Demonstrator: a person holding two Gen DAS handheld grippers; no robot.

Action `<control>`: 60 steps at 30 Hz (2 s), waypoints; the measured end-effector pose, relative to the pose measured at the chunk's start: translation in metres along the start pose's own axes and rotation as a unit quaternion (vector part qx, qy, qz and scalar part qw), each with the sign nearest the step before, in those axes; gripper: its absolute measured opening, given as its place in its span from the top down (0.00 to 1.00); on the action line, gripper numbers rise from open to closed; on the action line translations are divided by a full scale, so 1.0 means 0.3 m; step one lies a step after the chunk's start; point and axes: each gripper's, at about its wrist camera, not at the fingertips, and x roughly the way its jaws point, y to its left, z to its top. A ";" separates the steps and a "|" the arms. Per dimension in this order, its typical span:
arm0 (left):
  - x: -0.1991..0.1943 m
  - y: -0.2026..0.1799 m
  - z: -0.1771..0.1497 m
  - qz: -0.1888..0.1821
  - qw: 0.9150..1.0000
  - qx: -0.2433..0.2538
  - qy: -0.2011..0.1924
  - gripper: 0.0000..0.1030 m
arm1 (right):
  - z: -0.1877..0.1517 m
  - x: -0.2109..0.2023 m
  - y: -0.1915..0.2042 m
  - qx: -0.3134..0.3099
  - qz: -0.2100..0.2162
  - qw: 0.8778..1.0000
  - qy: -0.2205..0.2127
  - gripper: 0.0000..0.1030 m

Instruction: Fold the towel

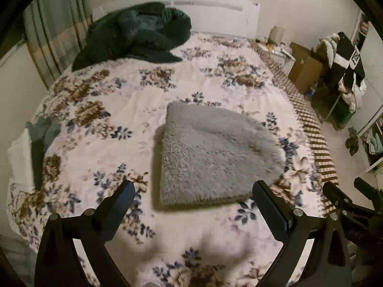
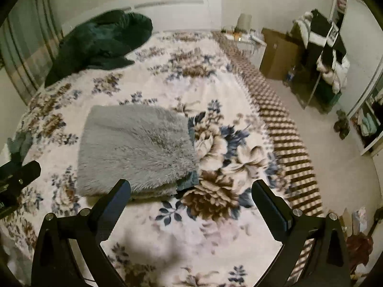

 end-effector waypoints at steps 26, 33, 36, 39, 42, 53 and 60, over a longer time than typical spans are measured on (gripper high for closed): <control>-0.993 -0.133 -0.268 0.030 0.994 -0.008 -0.105 0.00 | -0.256 -1.329 -0.140 -0.024 0.042 0.989 -0.137 0.00; -1.046 -0.090 -0.301 0.036 0.993 -0.017 -0.109 0.00 | -0.285 -1.419 -0.108 -0.019 0.035 0.990 -0.135 0.00; -1.072 -0.070 -0.308 0.041 0.992 -0.022 -0.118 0.00 | -0.279 -1.431 -0.106 -0.016 0.036 0.990 -0.137 0.00; -1.087 -0.062 -0.313 0.045 0.991 -0.021 -0.125 0.00 | -0.269 -1.438 -0.094 -0.020 0.036 0.989 -0.139 0.00; -1.088 -0.057 -0.316 0.045 0.991 -0.021 -0.122 0.00 | -0.267 -1.439 -0.084 -0.024 0.037 0.990 -0.136 0.00; -1.092 -0.043 -0.326 0.055 0.992 -0.024 -0.114 0.00 | -0.263 -1.416 -0.066 -0.032 0.045 0.991 -0.123 0.00; -1.095 -0.039 -0.326 0.057 0.992 -0.023 -0.113 0.00 | -0.272 -1.410 -0.071 -0.028 0.047 0.991 -0.120 0.00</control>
